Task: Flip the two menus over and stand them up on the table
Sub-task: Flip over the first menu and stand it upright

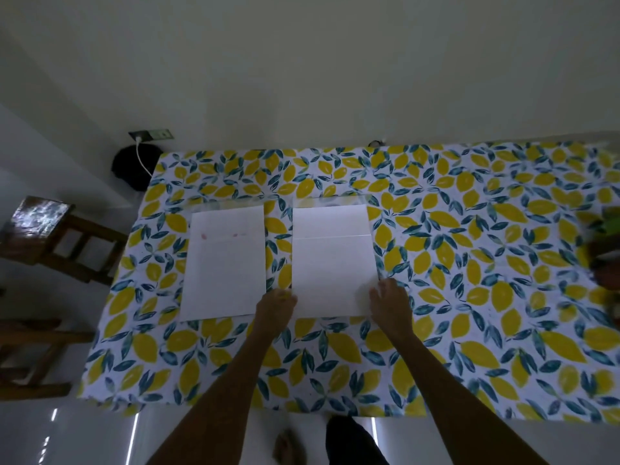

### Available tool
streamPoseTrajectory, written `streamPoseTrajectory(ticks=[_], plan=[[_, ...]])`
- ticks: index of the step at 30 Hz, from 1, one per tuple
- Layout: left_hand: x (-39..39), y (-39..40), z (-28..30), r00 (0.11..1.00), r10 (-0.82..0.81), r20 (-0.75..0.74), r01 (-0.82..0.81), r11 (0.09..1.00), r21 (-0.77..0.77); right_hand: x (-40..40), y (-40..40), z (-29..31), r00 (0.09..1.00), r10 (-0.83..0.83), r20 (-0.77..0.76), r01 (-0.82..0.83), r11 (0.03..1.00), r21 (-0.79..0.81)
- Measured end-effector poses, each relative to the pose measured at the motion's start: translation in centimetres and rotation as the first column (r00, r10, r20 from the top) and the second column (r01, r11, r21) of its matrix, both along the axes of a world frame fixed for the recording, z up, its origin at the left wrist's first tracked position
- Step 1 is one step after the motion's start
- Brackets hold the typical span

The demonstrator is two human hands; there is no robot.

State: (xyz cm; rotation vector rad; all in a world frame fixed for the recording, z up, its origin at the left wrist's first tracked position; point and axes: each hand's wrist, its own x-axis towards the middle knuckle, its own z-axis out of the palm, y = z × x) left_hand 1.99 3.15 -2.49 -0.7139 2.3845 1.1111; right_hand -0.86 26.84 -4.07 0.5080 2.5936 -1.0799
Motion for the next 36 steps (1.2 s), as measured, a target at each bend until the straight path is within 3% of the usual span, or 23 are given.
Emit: streamPoseTrajectory(ticks=[5,12,16,19,27,32,36], plan=[[2.6,-1.4,1.2,0.992,0.004,-0.129,-0.005,1.0,-0.008,2.0,2.0,2.8,0.992,0.116,-0.058,-0.116,0.993,-0.011],[7.5,-2.7,5.1,0.897,-0.032,-0.441,0.021,0.999,-0.03,7.3,4.8,8.4,0.992,0.066,-0.11,-0.106,0.903,-0.416],[7.9,-2.2,6.6,0.812,0.092,-0.577,-0.025,0.992,0.123,9.0,4.7,10.0,0.979,0.012,-0.202,-0.094,0.91,-0.403],[6.2,-1.9,8.5,0.757,0.131,-0.64,-0.07,0.99,0.12,7.7,4.2,11.1,0.952,-0.015,-0.305,-0.115,0.908,-0.402],[-3.5,-1.9,12.8,0.685,0.189,-0.704,-0.146,0.982,0.122,-3.8,2.3,14.1,0.856,0.071,-0.511,-0.206,0.955,-0.212],[-9.7,-1.4,11.1,0.702,0.162,-0.693,-0.176,0.983,0.051,-10.7,0.5,12.3,0.865,0.063,-0.498,-0.176,0.967,-0.182],[-13.1,-1.7,7.7,0.789,0.079,-0.609,-0.171,0.981,-0.095,-14.0,-0.3,7.7,0.932,0.153,-0.329,-0.196,0.975,-0.101]])
